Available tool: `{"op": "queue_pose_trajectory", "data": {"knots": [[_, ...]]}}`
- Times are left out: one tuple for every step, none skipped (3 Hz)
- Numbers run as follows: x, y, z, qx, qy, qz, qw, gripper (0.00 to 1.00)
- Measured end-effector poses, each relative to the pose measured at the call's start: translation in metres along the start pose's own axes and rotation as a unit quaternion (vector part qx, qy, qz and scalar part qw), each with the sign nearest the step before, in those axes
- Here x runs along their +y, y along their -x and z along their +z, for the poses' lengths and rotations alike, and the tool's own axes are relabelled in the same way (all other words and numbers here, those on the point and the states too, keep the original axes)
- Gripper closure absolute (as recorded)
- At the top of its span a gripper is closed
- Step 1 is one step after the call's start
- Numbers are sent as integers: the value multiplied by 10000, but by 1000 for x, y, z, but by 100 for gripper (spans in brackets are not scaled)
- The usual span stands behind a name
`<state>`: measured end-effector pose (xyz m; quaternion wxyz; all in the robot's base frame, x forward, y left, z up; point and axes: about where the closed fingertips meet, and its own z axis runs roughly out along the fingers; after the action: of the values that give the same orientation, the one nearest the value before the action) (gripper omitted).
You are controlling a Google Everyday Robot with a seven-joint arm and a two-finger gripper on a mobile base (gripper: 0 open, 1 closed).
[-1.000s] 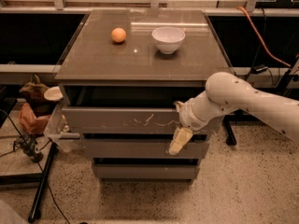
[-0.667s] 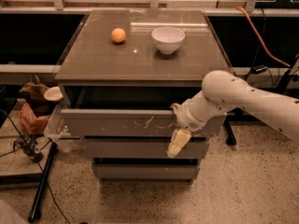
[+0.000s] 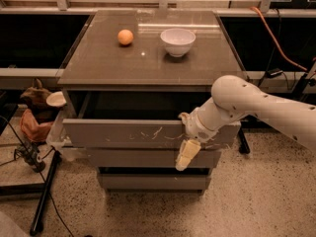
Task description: Open top drawer
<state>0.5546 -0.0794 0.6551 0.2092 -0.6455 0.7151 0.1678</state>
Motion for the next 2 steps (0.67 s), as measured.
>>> {"op": "queue_pose_trajectory", "data": {"knots": [[7,-2,1,58,45,40,10000,0],[17,-3,-2,126,63,95,9999,0]]}}
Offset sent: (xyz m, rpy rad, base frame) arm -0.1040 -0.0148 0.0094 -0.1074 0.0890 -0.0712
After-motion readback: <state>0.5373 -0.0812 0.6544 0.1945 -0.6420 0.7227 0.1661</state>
